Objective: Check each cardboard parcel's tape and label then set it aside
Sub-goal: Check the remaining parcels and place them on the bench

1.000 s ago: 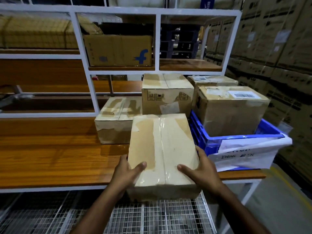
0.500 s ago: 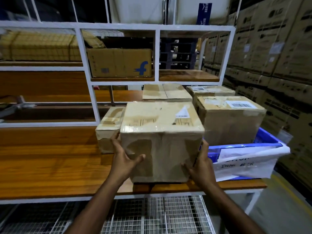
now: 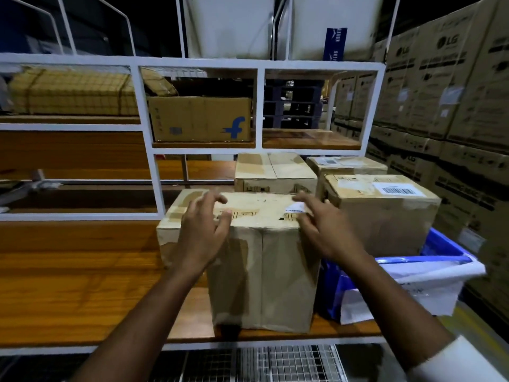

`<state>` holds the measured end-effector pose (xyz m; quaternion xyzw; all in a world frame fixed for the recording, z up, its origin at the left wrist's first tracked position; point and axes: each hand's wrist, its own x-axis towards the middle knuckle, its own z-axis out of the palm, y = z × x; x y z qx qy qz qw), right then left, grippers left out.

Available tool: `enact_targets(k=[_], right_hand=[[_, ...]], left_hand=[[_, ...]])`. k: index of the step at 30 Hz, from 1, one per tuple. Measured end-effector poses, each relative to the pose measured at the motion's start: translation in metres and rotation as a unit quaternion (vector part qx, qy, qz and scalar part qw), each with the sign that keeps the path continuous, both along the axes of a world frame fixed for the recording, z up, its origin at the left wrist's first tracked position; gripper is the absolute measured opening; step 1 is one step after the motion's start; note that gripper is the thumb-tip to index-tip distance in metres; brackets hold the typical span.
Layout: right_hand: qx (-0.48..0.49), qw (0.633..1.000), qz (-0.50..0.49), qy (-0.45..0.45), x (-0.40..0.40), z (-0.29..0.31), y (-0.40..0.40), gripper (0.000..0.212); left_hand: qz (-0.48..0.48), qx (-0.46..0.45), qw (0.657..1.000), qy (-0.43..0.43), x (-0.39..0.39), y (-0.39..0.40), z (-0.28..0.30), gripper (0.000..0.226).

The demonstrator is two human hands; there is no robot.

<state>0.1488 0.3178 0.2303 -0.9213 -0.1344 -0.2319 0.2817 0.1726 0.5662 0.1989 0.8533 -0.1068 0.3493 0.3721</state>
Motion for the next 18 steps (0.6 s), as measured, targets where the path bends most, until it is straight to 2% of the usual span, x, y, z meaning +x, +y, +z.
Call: enact_targets(k=[2, 4, 6, 8, 13, 18], right_hand=[[-0.162, 0.982, 0.019, 0.093, 0.024, 0.018, 0.017, 0.040], [-0.264, 0.951, 0.040, 0.156, 0.051, 0.023, 0.033, 0.049], [-0.274, 0.943, 0.050, 0.183, 0.075, 0.025, 0.042, 0.053], [-0.253, 0.946, 0.051, 0.196, 0.090, 0.025, 0.046, 0.053], [-0.288, 0.943, 0.023, 0.166, 0.095, 0.010, 0.051, 0.055], [-0.282, 0.945, 0.038, 0.161, 0.090, 0.016, 0.044, 0.055]], left_hand=[[-0.001, 0.125, 0.988, 0.087, 0.023, -0.008, 0.025, 0.026], [-0.038, 0.207, 0.958, 0.195, 0.043, -0.021, 0.042, 0.032], [-0.062, 0.289, 0.931, 0.216, 0.061, -0.034, 0.050, 0.037], [-0.089, 0.332, 0.915, 0.211, 0.074, -0.042, 0.051, 0.040], [-0.094, 0.366, 0.907, 0.185, 0.081, -0.041, 0.033, 0.048], [-0.089, 0.348, 0.912, 0.199, 0.070, -0.037, 0.040, 0.048]])
